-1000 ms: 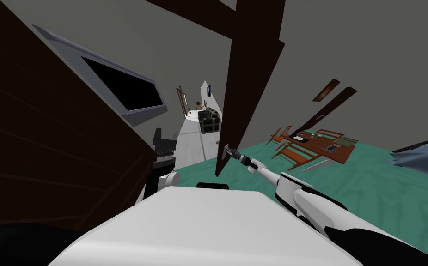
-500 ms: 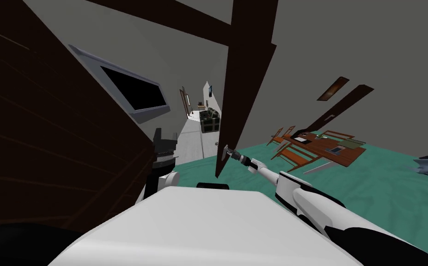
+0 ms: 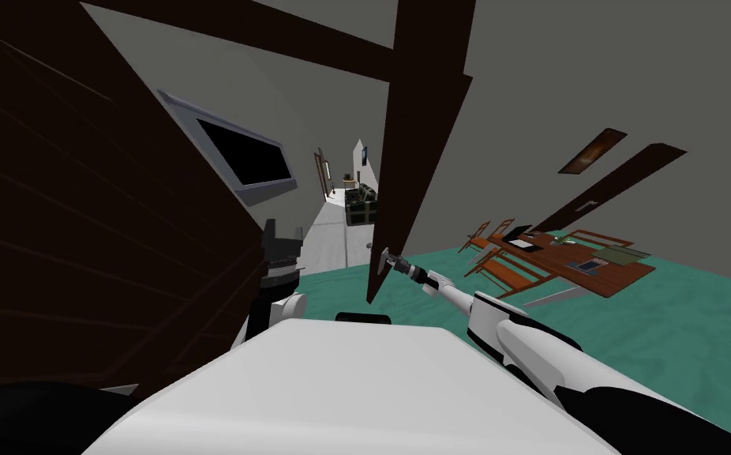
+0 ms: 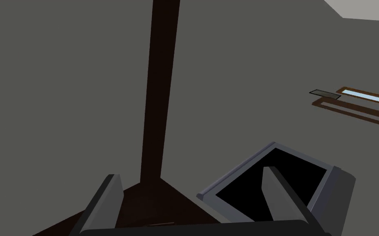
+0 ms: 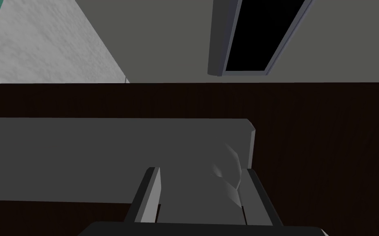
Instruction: Pull the door open
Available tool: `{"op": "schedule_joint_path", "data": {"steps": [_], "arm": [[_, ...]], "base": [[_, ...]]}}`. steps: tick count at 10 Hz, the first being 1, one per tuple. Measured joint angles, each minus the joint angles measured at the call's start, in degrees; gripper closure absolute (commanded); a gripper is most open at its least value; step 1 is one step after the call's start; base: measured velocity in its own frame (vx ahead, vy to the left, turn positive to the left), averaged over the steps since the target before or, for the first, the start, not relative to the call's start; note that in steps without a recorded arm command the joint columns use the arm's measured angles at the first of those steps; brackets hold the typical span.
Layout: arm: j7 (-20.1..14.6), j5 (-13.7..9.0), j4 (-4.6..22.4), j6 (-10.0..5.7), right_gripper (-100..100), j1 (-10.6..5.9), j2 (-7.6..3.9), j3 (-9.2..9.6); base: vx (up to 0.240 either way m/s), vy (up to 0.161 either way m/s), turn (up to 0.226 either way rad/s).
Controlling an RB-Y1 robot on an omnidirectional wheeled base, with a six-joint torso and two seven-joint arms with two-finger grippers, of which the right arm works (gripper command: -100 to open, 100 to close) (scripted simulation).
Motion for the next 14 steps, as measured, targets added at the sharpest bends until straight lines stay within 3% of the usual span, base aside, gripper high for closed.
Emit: {"op": "schedule_joint_path", "data": {"steps": [8,14], "arm": [[-0.26,0.23,3.17,-0.27,100,-2.01,2.15,0.49],[-0.54,0.67,4.09,-0.7,100,-2.85,3.29,0.72]], "base": [[-0.108,-0.227,0.16],[-0.073,-0.156,0.107]]}}
